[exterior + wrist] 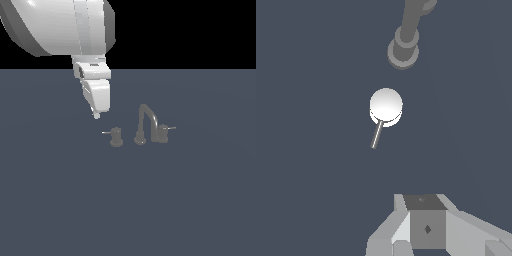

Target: Turn on the faucet by rotating a designated handle.

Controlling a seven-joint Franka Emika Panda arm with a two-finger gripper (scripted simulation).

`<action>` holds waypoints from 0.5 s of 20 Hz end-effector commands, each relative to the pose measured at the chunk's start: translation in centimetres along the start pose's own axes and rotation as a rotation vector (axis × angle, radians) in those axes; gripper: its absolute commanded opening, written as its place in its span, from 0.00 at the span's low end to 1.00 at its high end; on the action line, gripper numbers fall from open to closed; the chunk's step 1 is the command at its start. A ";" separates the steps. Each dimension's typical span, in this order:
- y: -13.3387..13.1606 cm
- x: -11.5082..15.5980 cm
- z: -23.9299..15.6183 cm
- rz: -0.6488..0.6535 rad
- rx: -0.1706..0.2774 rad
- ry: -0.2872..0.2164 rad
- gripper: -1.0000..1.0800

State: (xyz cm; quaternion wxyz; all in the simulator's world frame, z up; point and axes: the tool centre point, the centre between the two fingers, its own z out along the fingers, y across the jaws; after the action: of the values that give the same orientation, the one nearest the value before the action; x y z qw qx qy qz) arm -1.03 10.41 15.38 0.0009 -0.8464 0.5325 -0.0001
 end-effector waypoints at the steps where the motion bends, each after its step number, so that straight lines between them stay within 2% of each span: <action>1: -1.2 0.8 1.6 0.052 -0.001 0.002 0.00; 10: -4.6 3.7 6.5 0.212 -0.002 0.004 0.00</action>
State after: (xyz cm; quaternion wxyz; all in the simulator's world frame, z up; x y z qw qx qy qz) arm 4.00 9.31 9.63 -0.0012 -0.7929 0.6093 -0.0006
